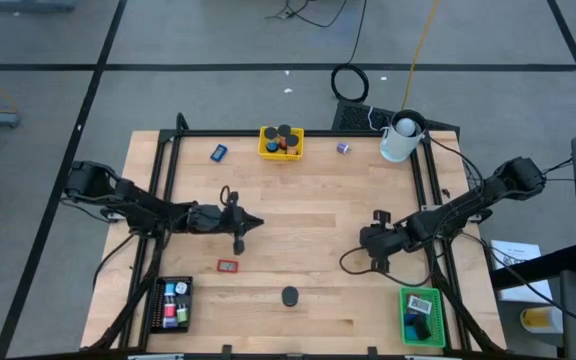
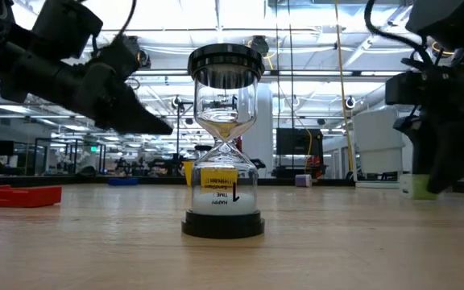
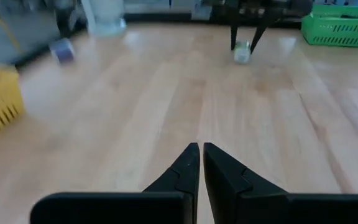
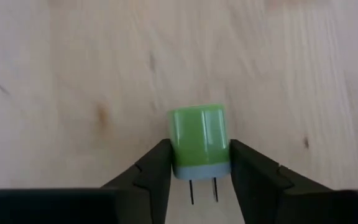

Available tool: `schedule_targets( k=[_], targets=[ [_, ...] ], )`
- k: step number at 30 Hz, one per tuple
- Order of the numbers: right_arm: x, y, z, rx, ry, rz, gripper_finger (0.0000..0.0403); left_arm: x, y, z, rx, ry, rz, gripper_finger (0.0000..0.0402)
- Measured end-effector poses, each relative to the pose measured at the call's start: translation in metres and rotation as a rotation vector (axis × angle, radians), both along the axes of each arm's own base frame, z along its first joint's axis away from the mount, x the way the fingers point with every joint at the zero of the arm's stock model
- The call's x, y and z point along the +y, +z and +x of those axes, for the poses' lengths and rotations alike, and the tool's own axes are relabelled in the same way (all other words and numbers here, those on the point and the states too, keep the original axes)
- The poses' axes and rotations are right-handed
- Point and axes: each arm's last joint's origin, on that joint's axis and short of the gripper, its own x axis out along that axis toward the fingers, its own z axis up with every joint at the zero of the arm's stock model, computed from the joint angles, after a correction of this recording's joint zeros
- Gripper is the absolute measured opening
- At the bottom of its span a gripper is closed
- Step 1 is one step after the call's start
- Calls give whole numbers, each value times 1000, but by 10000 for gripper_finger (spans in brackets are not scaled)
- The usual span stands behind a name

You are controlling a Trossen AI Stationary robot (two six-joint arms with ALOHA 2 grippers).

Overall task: Pick & Place Office items
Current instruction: Put the green charger adapter into the black bin

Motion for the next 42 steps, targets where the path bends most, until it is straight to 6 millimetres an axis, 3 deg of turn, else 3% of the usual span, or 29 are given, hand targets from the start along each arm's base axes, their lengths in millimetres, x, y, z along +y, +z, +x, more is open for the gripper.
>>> schedule_targets(
  k=[5,11,15,19,24,31,36,42],
  targets=[
    [1,7,14,-165,39,-50,134,8,-5,-1,43,41,-114,31],
    [-9,16,29,-317,6,-213,134,24,0,8,-139,105,-404,31],
    [-16,17,41,-376,16,-312,134,33,-4,25,-162,91,-597,40],
    [-17,13,58,-451,64,-368,133,33,-7,54,-134,18,-732,83],
    [-16,10,79,-464,57,-476,133,28,0,88,-169,-21,-772,159],
    [-9,13,104,-447,61,-573,133,35,5,99,-172,39,-808,249],
    [-7,19,112,-467,68,-581,133,38,3,101,-161,117,-798,280],
    [-9,23,118,-464,73,-600,133,37,9,108,-176,148,-788,285]
  ],
)
